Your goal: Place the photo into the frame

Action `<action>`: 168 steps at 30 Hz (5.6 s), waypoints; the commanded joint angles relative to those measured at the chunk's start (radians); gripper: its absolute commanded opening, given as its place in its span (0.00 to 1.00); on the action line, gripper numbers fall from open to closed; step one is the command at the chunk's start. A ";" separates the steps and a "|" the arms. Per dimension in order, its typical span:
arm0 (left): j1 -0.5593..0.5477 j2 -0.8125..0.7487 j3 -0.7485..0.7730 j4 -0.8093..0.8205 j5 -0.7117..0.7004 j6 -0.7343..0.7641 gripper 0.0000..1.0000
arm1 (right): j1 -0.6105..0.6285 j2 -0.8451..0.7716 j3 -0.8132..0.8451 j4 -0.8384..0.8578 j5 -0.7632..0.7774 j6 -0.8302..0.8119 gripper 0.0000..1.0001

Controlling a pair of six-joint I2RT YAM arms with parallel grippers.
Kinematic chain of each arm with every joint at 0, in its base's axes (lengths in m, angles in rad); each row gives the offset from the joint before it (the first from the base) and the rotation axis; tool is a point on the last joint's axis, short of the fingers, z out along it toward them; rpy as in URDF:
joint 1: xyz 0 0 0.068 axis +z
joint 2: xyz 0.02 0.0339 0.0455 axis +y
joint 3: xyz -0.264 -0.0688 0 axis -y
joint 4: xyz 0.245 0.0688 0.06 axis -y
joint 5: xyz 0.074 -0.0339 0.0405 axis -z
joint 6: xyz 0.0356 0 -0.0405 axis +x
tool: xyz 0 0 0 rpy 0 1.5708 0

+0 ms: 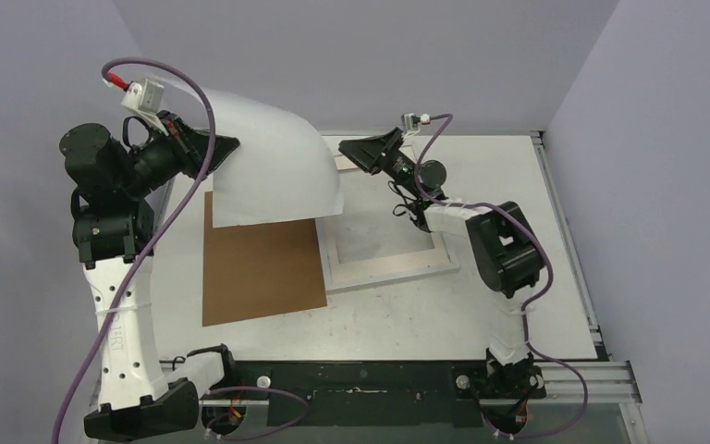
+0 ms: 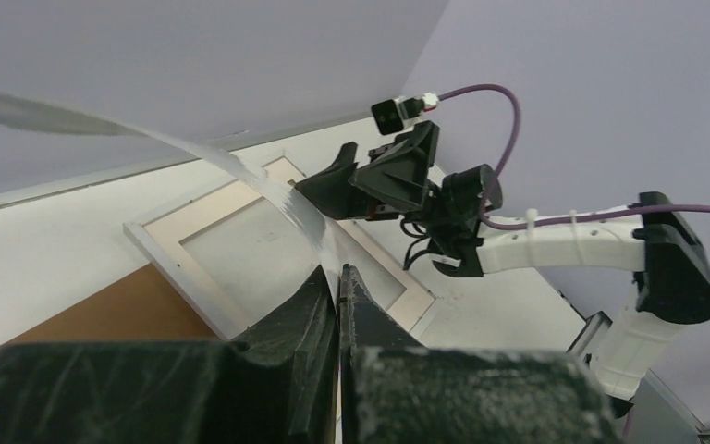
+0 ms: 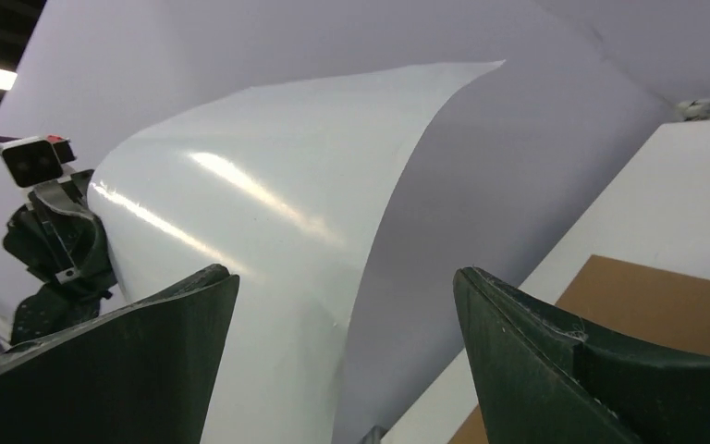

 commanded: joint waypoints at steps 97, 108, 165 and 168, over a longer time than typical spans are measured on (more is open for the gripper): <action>0.074 0.090 -0.036 -0.355 -0.079 0.282 0.00 | 0.041 -0.212 0.096 -0.336 -0.364 0.092 0.58; 0.074 0.094 -0.027 -0.444 -0.038 0.325 0.00 | 0.037 -0.212 0.151 -0.551 -0.322 -0.019 0.22; 0.080 0.183 -0.171 -0.608 -0.307 0.602 0.96 | -0.039 -0.111 0.392 -1.962 0.150 -0.925 0.22; 0.080 0.194 -0.171 -0.614 -0.307 0.607 0.96 | -0.062 -0.121 0.335 -1.905 0.141 -0.891 0.14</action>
